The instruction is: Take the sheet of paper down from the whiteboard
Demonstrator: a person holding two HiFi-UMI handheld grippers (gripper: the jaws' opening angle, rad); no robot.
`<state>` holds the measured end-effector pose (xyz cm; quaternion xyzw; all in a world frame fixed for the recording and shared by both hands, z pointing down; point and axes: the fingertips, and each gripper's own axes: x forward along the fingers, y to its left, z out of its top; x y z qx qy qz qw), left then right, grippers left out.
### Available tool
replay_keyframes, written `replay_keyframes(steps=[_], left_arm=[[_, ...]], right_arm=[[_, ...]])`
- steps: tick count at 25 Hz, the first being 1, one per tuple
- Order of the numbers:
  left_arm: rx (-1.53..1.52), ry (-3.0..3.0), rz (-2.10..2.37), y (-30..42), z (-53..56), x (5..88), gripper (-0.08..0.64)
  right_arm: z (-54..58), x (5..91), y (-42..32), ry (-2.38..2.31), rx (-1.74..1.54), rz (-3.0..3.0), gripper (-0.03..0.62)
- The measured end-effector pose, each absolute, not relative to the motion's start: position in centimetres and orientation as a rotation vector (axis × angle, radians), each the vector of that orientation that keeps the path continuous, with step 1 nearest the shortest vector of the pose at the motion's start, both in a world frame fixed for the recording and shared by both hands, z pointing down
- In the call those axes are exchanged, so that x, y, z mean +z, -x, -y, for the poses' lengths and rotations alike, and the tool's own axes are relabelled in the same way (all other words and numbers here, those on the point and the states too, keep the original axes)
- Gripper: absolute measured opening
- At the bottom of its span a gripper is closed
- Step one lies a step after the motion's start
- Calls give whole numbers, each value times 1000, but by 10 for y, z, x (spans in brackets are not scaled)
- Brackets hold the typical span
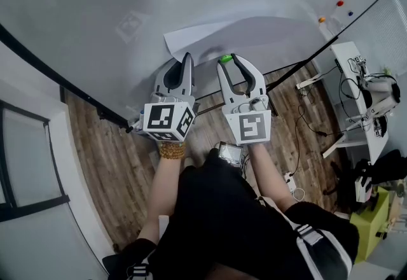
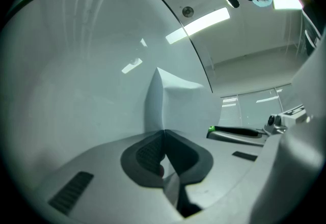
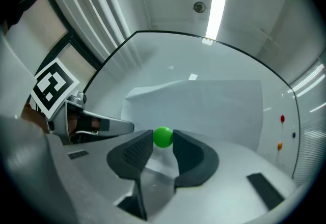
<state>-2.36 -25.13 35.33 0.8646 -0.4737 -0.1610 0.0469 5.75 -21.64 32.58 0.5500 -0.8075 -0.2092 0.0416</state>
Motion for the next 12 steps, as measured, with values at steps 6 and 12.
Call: replay_keyframes(steps=[6, 12], left_arm=[[-495, -2633, 1448, 24, 252, 354, 8], [-499, -2629, 1446, 23, 248, 354, 9]], right_arm=[[214, 325, -60, -1694, -636, 2469, 120], [210, 322, -61, -1703, -644, 2475, 120]])
